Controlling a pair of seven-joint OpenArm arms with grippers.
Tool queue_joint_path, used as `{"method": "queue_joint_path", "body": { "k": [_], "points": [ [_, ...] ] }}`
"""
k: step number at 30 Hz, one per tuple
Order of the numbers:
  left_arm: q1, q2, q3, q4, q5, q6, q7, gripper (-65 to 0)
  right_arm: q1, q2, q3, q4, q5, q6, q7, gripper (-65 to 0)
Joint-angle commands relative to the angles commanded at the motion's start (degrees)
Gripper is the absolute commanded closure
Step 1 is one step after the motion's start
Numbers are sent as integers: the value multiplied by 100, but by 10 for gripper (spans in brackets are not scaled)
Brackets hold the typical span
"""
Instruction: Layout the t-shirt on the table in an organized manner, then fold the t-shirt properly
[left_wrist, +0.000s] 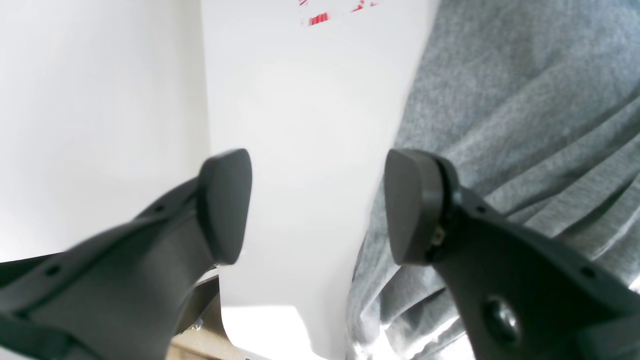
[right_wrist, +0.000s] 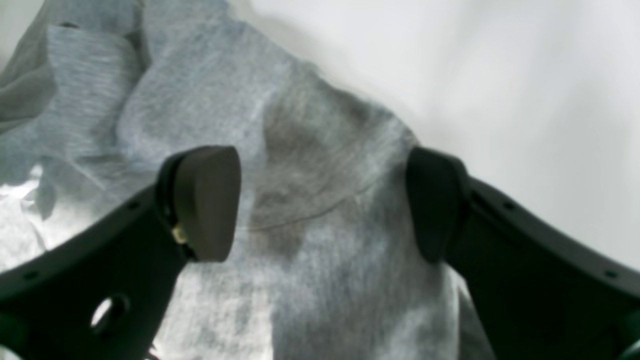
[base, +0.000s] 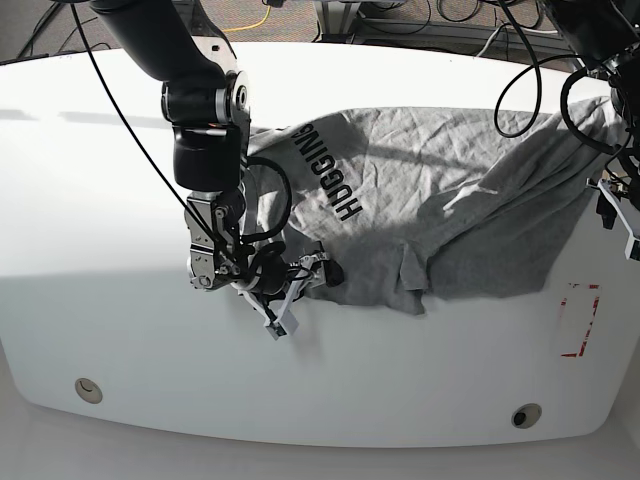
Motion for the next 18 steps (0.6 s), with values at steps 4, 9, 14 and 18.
{"method": "queue_joint_path", "body": {
  "k": [4, 9, 14, 18],
  "points": [
    [9, 0, 0, 0, 0, 0, 0, -392, 44, 167, 0, 0, 0, 0, 62, -499],
    [18, 0, 0, 0, 0, 0, 0, -392, 158, 316, 0, 0, 0, 0, 88, -501],
    [26, 0, 0, 0, 0, 0, 0, -392, 167, 396, -9, -149, 0, 0, 316, -501],
    [26, 0, 0, 9, 0, 0, 0, -392, 158, 492, -9, -492, 35, 0, 378, -501]
  ]
}}
